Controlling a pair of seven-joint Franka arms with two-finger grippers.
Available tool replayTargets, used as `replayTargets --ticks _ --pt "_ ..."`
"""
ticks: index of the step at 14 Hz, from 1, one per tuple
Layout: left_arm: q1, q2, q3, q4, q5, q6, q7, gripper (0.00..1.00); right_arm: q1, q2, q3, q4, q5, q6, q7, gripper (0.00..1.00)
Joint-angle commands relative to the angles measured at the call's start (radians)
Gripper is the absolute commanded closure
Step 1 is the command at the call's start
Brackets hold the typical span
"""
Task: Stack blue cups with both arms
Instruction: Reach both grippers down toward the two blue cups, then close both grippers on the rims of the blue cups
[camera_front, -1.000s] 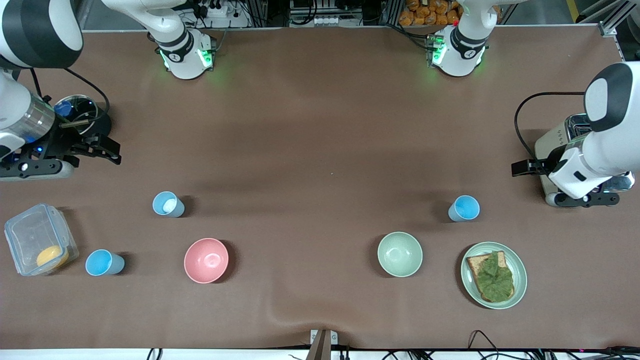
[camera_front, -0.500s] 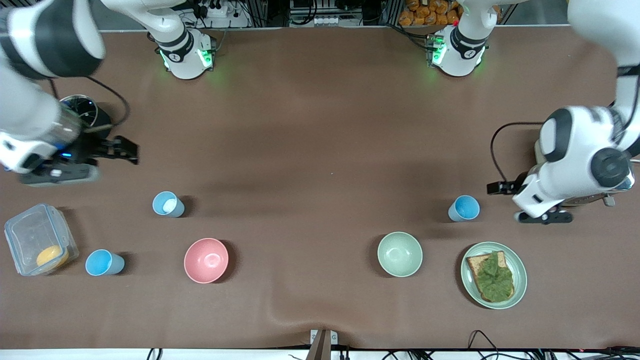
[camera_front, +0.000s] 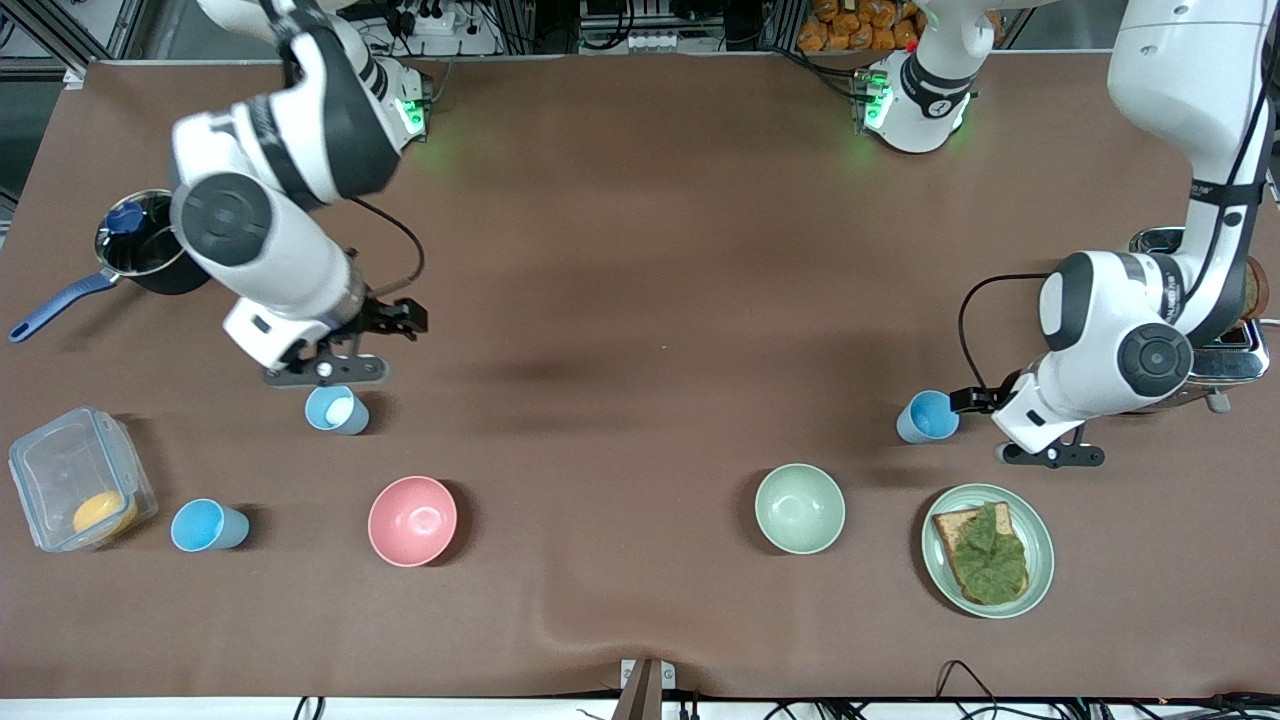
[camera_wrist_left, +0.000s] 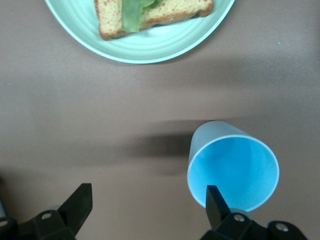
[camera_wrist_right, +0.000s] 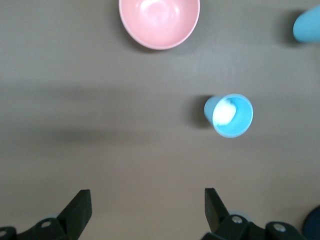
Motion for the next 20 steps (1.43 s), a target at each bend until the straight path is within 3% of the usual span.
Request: replayTargets --ticks 1,5,6,7,8,9,10,12,14,15,20 --pt "-0.015 0.039 -0.007 -0.002 0.030 0.044 -0.044 0.00 -0.033 -0.006 -0.011 -0.148 -0.073 0.191 0.013 0.00" --pt "-0.046 0.080 -0.007 -0.001 0.032 0.084 -0.106 0.00 -0.122 0.044 -0.012 -0.283 -0.174 0.440 0.000 0.00" --pt "-0.046 0.088 -0.007 0.001 0.032 0.099 -0.107 0.23 -0.127 0.064 -0.012 -0.291 -0.183 0.471 -0.001 0.00" --pt "-0.046 0.090 -0.007 -0.001 0.032 0.101 -0.115 0.72 -0.131 0.085 -0.012 -0.293 -0.191 0.486 -0.001 0.00" --pt "-0.046 0.091 -0.007 0.001 0.032 0.101 -0.122 1.00 -0.147 0.110 -0.012 -0.291 -0.225 0.496 -0.001 0.00" --pt "-0.046 0.093 -0.007 0.002 0.032 0.101 -0.136 1.00 -0.156 0.125 -0.012 -0.296 -0.252 0.528 -0.001 0.00" --pt "-0.047 0.087 -0.007 0.004 0.032 0.101 -0.155 1.00 -0.165 0.141 -0.012 -0.306 -0.254 0.555 0.000 0.11" --pt "-0.057 0.056 -0.007 0.005 0.032 0.101 -0.188 1.00 -0.165 0.165 -0.012 -0.326 -0.256 0.604 0.006 0.39" --pt "-0.058 -0.005 -0.012 0.004 0.033 0.092 -0.199 1.00 -0.167 0.181 -0.012 -0.325 -0.262 0.608 0.003 0.83" --pt "-0.066 -0.044 -0.012 0.002 0.033 0.071 -0.210 1.00 -0.167 0.181 -0.012 -0.322 -0.262 0.606 0.002 0.98" --pt "-0.081 -0.191 -0.044 0.007 0.032 -0.139 -0.277 1.00 -0.168 0.172 -0.011 -0.288 -0.262 0.580 -0.004 1.00"
